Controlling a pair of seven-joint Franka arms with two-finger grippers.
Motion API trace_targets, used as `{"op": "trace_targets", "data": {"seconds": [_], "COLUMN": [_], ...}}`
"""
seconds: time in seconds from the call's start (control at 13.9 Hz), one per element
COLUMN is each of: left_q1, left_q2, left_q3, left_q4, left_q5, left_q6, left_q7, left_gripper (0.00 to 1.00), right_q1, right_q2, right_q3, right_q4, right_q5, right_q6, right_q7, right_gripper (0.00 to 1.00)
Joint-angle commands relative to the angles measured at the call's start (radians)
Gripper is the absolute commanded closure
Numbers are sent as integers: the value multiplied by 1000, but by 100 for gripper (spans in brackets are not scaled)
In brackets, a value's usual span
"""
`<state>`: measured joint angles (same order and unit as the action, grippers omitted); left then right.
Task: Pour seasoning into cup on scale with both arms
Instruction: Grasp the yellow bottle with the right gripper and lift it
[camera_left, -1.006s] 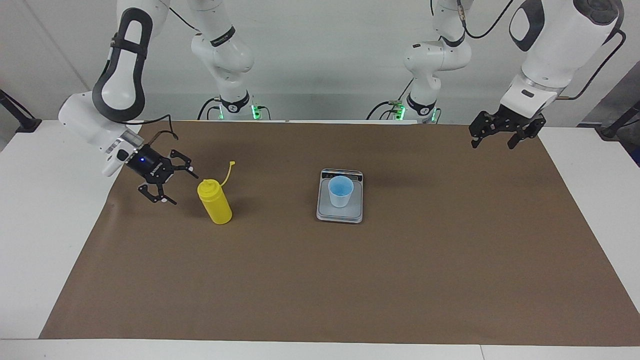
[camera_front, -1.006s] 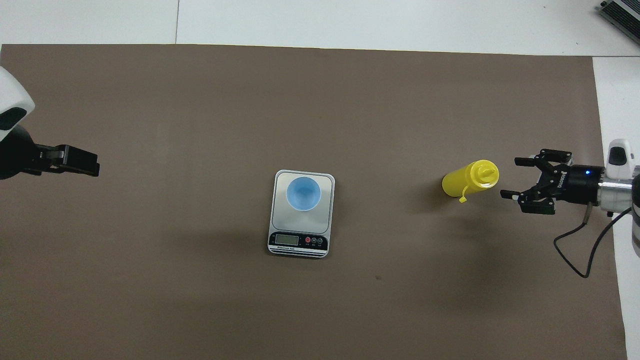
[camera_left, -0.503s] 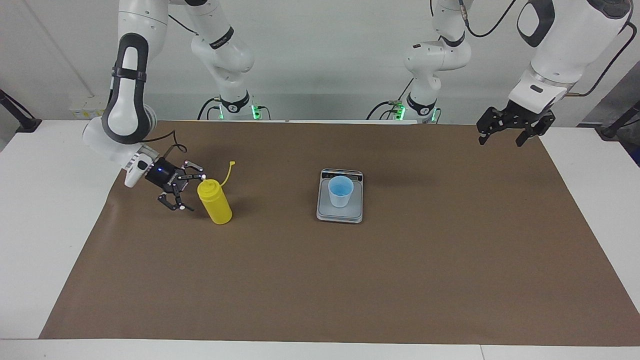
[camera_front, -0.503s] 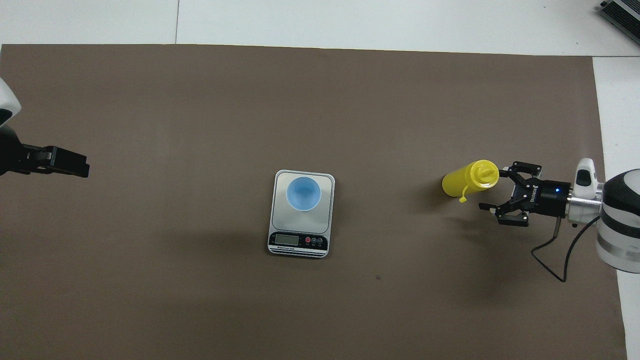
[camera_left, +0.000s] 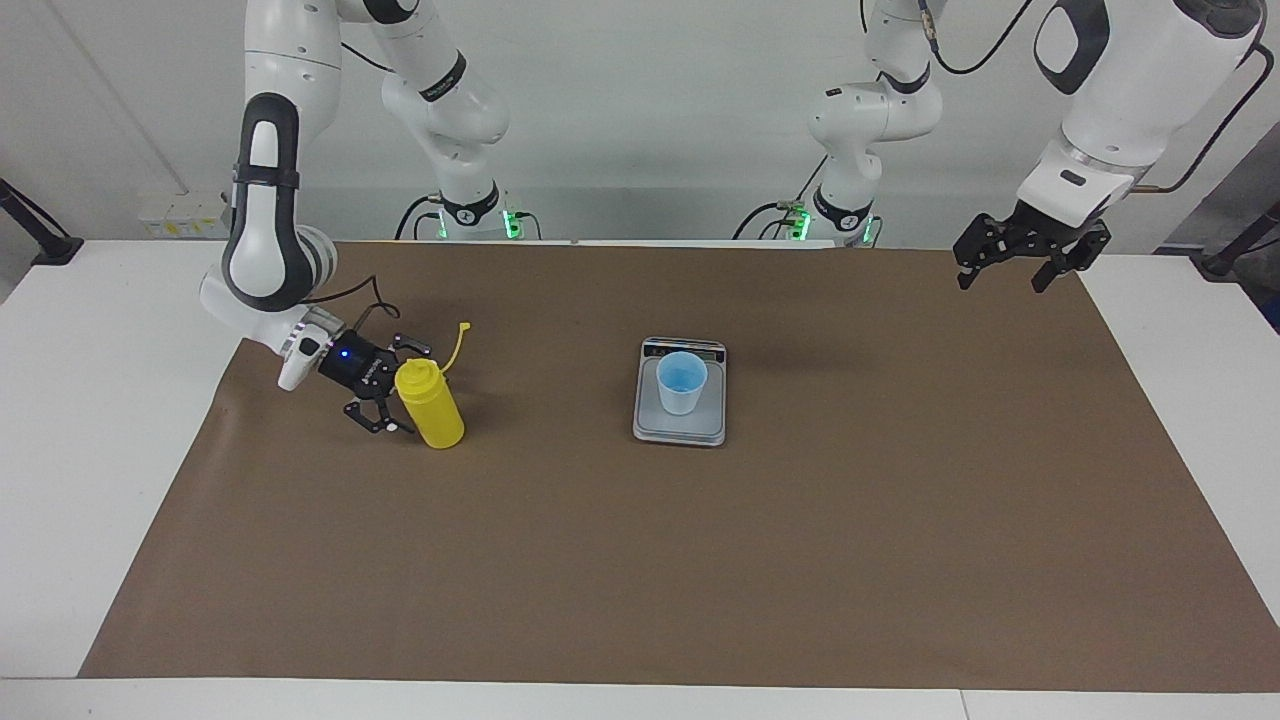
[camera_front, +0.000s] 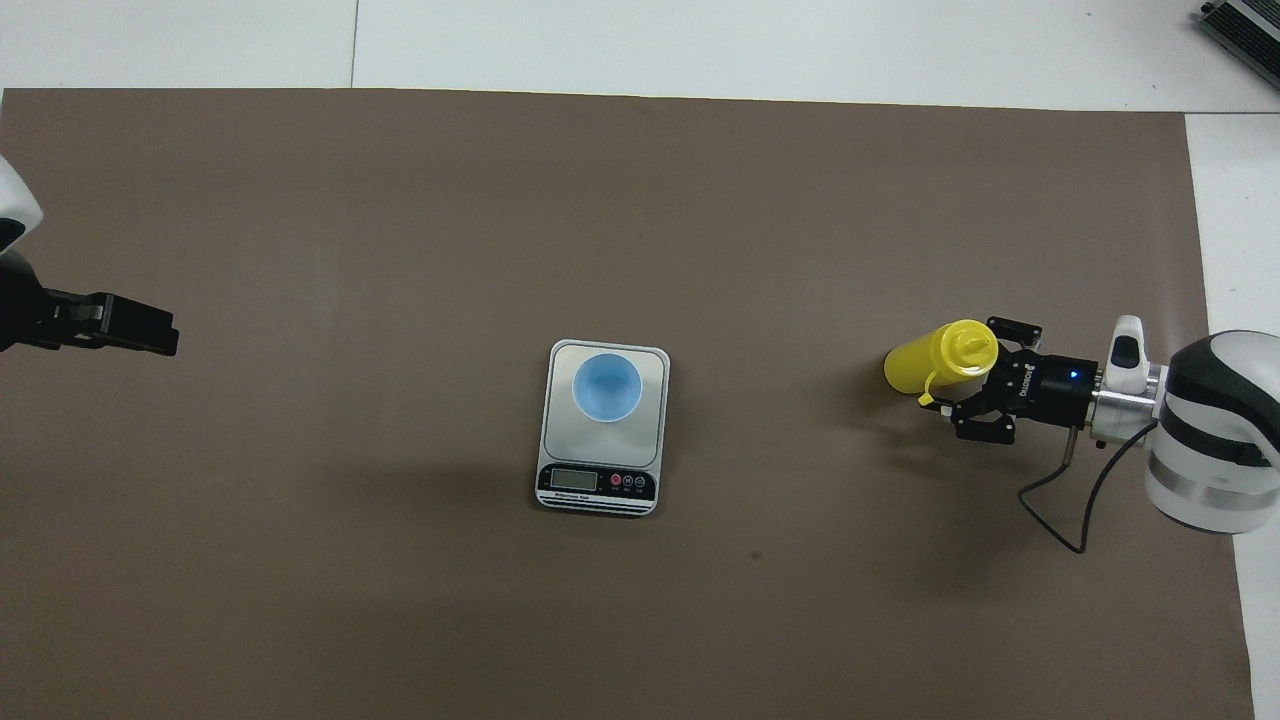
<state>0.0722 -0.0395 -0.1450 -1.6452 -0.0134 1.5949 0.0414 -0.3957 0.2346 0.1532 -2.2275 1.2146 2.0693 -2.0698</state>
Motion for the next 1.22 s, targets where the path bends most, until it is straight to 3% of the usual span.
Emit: {"op": "trace_targets", "data": {"seconds": [0.0,0.07,0.14,0.22,0.29,0.36,0.65,1.15], "left_q1": [17,17,17,17,17,17,17,17], "left_q2": [-17,-17,-17,-17,-17,-17,-17,-17], "left_q3": [-11,-11,-11,-11,-11,-11,-11,-11], "left_q4": [-8,-8,-8,-8,-8,-8,-8,-8], "left_q5": [15,15,15,15,15,15,15,15], "left_q6": [-15,-15,-15,-15,-15,-15,-15,-15], "left_q7": [15,15,15,15,15,15,15,15], "left_gripper": [0,0,0,0,0,0,0,0], "right_q1": [12,18,20,26,38,55,142,320], "right_q2": [-6,-9,-11,-14,-18,-23,-61,-104], "right_q3": [5,5,5,5,5,5,3,5], "right_q4": [-8,-1,8,18,20,22,54,100], "right_q5": [39,37,37,37,36,34,0,-310], "right_q6": [17,21,28,31,34,49,118,253], "right_q7": [-9,-7,3,17,31,39,164,462], "right_gripper": [0,14,39,72,94,100,100,100]}}
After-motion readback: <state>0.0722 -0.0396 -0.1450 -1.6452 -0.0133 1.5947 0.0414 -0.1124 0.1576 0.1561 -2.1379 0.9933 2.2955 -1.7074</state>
